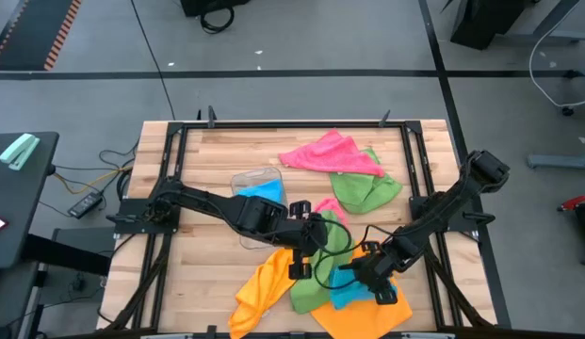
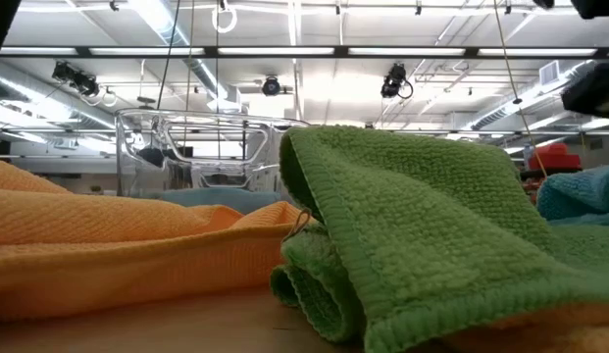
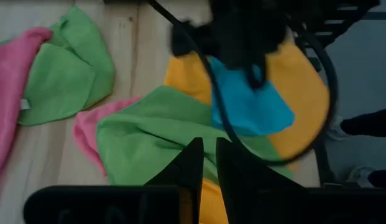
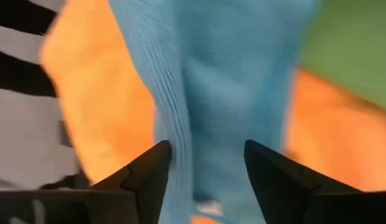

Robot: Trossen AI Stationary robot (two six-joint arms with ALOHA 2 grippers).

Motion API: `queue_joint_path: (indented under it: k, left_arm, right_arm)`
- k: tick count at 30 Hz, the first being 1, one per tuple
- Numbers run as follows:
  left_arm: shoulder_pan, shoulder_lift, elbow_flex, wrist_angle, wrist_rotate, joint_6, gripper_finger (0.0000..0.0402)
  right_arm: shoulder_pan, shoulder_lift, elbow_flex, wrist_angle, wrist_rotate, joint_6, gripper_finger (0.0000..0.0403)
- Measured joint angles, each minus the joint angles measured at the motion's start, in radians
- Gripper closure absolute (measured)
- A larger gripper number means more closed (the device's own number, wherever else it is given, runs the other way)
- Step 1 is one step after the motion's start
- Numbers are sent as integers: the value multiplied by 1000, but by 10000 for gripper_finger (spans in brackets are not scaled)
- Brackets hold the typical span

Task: Fold microfiber towels
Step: Fold the blue towel

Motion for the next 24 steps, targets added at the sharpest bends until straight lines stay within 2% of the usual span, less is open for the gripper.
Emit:
queue_joint_path:
  k: [4, 9, 13, 16, 24]
  left_arm:
    - [-21, 0, -27, -5, 4, 0, 347]
    - [-33, 0, -64, 7, 5, -32, 346]
    - [-42, 0, -106, 81, 17, -51, 351]
    - [-48, 0, -139, 130, 18, -52, 353]
    - [-44, 0, -144, 133, 18, -48, 351]
  right_arm:
    - [0, -74, 0, -98, 94, -22, 177]
    - [0, -143, 0, -128, 112, -36, 179]
    - [10, -158, 0, -125, 129, -43, 180]
    - [22, -154, -27, -90, 127, -13, 180]
    - [81, -215, -210, 73, 83, 164, 180]
